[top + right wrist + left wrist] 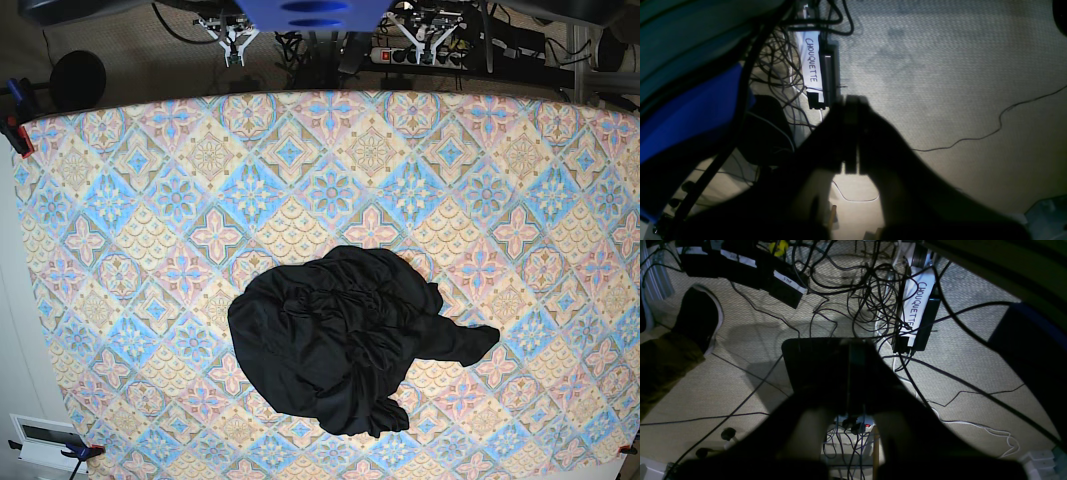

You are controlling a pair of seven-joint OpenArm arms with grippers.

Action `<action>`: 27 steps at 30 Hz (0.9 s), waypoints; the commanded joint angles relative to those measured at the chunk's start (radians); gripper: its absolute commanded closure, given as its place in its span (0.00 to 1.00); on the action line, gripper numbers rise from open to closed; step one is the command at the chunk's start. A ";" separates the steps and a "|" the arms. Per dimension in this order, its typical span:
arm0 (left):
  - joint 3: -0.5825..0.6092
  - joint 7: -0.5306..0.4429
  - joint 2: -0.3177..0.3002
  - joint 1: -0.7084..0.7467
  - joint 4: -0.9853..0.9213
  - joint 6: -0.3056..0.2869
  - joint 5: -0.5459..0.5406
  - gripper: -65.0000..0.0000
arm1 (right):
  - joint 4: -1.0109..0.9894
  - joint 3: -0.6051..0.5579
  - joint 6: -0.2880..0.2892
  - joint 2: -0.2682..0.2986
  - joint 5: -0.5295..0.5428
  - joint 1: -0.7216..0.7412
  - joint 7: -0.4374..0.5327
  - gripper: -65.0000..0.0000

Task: Layout the t-shirt on the table in an organized manner, then fold the t-shirt properly

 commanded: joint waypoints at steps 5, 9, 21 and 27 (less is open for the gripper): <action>-0.001 -0.003 -0.006 0.006 0.003 0.003 -0.001 1.00 | 0.003 -0.003 0.000 0.003 -0.002 -0.005 -0.001 1.00; -0.001 -0.005 -0.006 0.012 0.005 0.003 -0.001 1.00 | 0.003 -0.003 0.000 0.003 -0.002 -0.005 -0.001 1.00; 0.004 -0.006 -0.066 0.079 0.008 0.002 0.000 1.00 | 0.020 -0.003 0.000 0.006 -0.002 -0.070 -0.001 1.00; -0.001 -0.006 -0.120 0.177 0.124 0.002 -0.003 1.00 | 0.202 -0.003 0.000 0.070 -0.002 -0.212 -0.001 1.00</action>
